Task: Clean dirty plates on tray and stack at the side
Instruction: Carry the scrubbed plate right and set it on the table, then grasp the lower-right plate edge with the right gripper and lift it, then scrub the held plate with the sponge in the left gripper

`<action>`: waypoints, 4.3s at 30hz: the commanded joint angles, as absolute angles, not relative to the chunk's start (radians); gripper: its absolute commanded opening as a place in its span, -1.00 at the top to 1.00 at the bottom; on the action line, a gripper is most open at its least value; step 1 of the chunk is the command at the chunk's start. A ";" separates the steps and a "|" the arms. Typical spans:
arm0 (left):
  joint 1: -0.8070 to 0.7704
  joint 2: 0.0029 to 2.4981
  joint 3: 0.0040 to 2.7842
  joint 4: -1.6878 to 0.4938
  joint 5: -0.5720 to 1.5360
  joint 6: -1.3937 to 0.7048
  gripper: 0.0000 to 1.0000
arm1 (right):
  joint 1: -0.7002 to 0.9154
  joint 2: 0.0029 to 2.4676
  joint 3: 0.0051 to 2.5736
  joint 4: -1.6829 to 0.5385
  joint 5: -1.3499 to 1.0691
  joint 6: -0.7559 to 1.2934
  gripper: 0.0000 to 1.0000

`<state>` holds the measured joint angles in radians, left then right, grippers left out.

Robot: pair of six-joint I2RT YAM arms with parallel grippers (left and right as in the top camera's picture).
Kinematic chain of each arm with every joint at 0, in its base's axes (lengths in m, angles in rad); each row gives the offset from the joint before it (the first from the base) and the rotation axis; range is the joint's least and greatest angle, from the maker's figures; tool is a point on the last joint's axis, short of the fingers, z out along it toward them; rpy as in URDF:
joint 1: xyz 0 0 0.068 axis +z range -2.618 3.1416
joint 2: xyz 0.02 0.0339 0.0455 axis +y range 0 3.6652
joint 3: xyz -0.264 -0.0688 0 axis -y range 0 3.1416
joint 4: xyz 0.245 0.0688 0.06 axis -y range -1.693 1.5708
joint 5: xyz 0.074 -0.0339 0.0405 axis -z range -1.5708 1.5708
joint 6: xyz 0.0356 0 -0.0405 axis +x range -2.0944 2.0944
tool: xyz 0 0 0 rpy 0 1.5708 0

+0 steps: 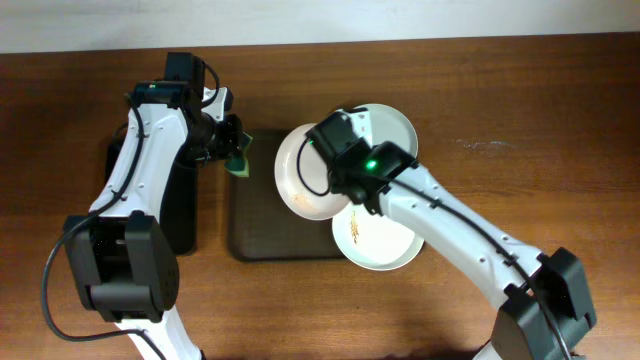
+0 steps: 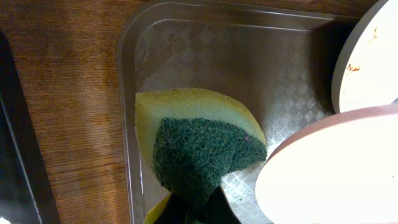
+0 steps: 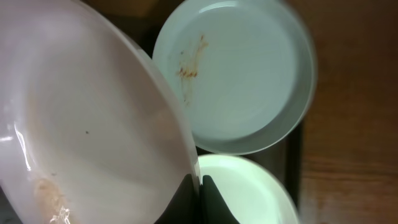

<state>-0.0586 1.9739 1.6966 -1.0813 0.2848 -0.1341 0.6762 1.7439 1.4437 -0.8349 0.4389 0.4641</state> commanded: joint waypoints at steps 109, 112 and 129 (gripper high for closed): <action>-0.220 1.898 1.284 -0.738 0.105 -0.058 0.99 | 0.556 2.017 1.223 -0.438 -0.207 0.689 0.92; -0.220 1.898 1.202 -0.617 0.090 -0.047 0.98 | 0.556 2.017 1.223 -0.437 -0.208 0.690 0.92; -0.220 1.898 1.152 -0.511 -0.144 -0.090 0.99 | 0.563 2.017 1.223 -0.430 -0.210 0.689 0.92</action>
